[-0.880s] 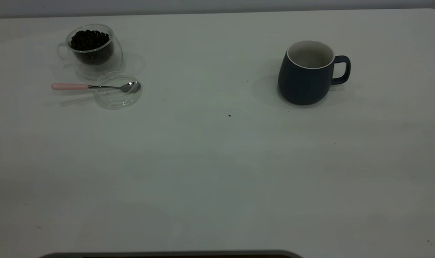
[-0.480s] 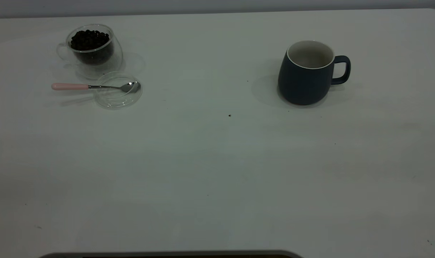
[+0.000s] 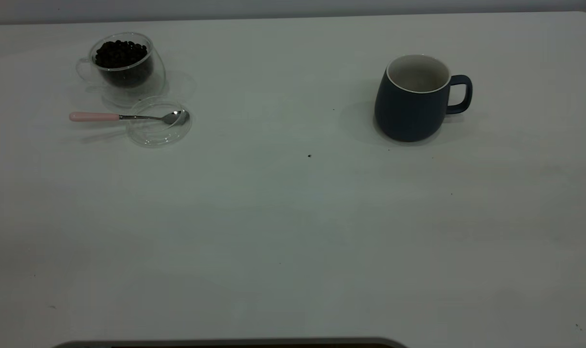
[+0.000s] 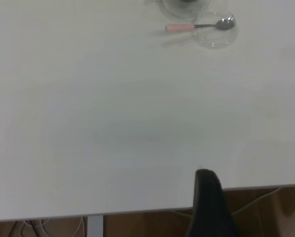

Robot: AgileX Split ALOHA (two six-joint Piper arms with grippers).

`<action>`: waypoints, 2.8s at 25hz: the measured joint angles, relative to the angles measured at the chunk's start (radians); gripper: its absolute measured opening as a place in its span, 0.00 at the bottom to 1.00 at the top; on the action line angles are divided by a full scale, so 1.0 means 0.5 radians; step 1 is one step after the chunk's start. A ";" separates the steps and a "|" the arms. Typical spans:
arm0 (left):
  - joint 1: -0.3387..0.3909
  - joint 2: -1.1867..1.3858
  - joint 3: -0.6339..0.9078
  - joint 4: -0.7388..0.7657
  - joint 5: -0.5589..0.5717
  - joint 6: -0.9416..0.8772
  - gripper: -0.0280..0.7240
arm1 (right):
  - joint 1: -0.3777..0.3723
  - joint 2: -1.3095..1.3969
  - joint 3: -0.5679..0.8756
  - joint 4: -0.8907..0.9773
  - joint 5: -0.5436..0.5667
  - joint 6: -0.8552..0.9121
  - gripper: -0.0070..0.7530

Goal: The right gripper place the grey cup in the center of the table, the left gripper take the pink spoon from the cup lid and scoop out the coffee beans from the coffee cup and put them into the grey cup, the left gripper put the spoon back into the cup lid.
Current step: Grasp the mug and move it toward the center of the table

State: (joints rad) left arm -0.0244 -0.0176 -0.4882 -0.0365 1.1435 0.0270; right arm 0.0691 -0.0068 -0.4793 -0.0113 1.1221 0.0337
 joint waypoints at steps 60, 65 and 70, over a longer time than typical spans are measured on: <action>0.000 0.000 0.000 0.000 0.000 0.001 0.75 | -0.031 4.177 -1.418 0.907 -1.429 -3.182 0.77; 0.000 0.000 0.000 0.000 0.000 0.001 0.75 | -0.031 4.429 -1.585 1.206 -1.439 -3.615 0.77; 0.000 0.000 0.000 0.000 0.000 0.001 0.75 | -0.035 4.537 -1.630 1.372 -1.523 -3.927 0.77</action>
State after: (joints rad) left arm -0.0244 -0.0176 -0.4882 -0.0365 1.1435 0.0274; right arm 0.0515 2.2619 -1.2944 0.6750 0.3607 -1.9296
